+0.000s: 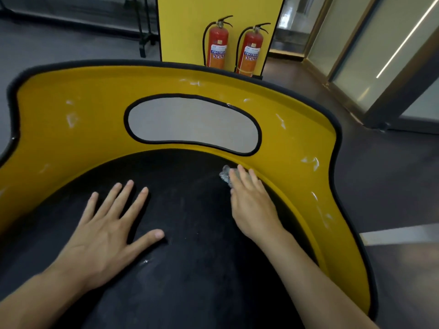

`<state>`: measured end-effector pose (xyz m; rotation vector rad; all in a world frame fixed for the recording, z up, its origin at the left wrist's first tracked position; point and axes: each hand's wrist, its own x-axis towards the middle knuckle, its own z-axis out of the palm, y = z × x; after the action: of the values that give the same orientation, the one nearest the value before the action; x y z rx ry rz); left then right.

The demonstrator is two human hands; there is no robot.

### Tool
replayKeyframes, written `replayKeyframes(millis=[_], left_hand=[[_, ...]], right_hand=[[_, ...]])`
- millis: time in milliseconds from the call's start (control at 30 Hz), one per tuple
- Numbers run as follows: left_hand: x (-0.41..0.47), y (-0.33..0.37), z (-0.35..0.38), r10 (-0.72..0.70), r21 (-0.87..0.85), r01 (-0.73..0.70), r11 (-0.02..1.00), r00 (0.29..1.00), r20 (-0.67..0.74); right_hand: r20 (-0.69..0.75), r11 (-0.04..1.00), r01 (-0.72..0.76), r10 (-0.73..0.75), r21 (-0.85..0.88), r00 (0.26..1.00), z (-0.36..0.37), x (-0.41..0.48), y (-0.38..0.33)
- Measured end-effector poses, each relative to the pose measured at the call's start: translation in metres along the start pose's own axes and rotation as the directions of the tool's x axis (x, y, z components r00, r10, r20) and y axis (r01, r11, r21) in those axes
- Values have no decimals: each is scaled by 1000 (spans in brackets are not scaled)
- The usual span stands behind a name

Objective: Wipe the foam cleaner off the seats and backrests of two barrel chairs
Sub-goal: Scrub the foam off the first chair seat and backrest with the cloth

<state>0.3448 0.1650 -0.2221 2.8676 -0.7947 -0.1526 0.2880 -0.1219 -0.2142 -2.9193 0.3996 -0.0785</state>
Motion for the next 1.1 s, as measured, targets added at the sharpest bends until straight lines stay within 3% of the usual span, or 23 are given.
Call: replayKeyframes(millis=[100,167,233,300,400,533,600,667,767,833,933,1100], left_hand=[[2,-2,0,-13,-15,13,1000,1000,3],[4,-2,0,-5,-1,5,1000,1000,13],[8,-1,-1,-5,-5,5,1000,1000,10],[11,-2,-1,-9,-23,9,1000,1000,6],[9,-1,-1,3,-21,-2,1000,1000,30],[6,-1,-2,9,-35,-8,999,1000,26],[7,0,-1,8,-43,-7,999,1000,24],[9,0,-1,-1,-33,1,999,1000,24],[10,-1,-2,-2,2,1,1000,999,42],[6,-8,-5,-12,8,12,1000,999,48],[-6,-21,-8,-21,-16,22,1000,998,63],[-23,-35,-15,-60,15,60,998,997,44]], right_hand=[[-18,997,-72,72,20,997,3,2,-24],[6,993,117,-117,18,993,7,-4,-59],[86,941,331,-337,72,938,11,-17,-84],[125,912,405,-411,74,903,9,-22,-83],[59,972,234,-232,-32,971,4,-9,-42],[-18,992,-119,120,38,993,-2,4,-11],[-2,992,-118,118,33,993,0,3,-35],[40,996,85,-87,36,995,6,-7,-71],[117,936,351,-350,14,929,12,-18,-88],[79,959,280,-276,-44,958,10,-4,-60],[3,1000,-12,12,5,1000,0,15,-9],[-81,983,-132,142,126,986,1,23,5]])
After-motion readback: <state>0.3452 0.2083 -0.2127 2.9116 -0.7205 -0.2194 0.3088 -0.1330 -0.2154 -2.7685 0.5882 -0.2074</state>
